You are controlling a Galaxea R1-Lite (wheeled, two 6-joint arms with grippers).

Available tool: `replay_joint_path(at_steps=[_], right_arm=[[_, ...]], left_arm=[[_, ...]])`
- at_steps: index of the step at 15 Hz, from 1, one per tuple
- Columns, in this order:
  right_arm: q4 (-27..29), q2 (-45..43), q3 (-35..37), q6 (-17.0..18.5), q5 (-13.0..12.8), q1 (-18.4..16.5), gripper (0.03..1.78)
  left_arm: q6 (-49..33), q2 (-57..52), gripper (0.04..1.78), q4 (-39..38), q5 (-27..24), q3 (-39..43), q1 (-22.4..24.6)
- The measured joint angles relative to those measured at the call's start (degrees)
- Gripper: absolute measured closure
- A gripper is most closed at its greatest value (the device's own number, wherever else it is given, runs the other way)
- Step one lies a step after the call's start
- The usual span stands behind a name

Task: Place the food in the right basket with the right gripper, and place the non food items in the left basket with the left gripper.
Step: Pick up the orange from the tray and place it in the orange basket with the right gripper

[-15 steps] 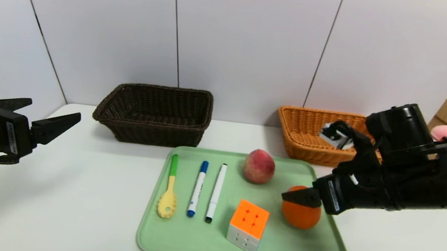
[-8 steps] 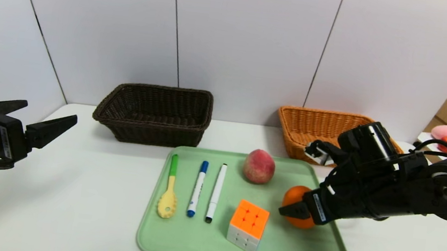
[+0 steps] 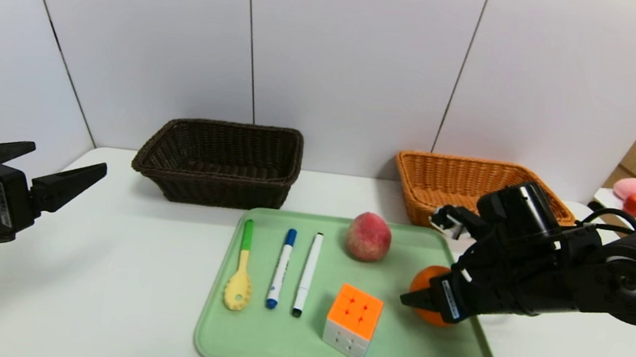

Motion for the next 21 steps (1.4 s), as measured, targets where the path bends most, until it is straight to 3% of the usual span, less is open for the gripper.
replay_joint_path(at_steps=[5,8,12,14,16,21], right_arm=[[-5.29,-7.83,-4.02,-2.63,0.17,-0.88,0.61],[-5.14,-8.97,-13.57,-2.99,0.15,-8.33,0.61],[3.58,-1.16,-31.32,-3.01,0.12,-18.16,0.61],[8.79,5.60,-40.67,-3.12,-1.67,-21.16,0.61],[12.79,12.52,-47.42,-3.29,-5.07,-22.52,0.61],[15.17,25.72,-54.66,-3.54,-11.70,-23.76,0.61]], left_arm=[[-0.26,-0.52,0.13,0.24,-0.02,0.34,0.00],[-0.26,-0.61,0.13,0.30,0.05,0.56,0.01],[-0.26,-0.95,0.13,0.28,0.09,1.19,0.06],[-0.26,-0.94,0.13,0.22,0.13,1.05,0.09],[-0.28,-0.87,0.13,0.18,0.11,0.95,0.09],[-0.28,-0.87,0.13,0.00,0.20,0.76,0.09]])
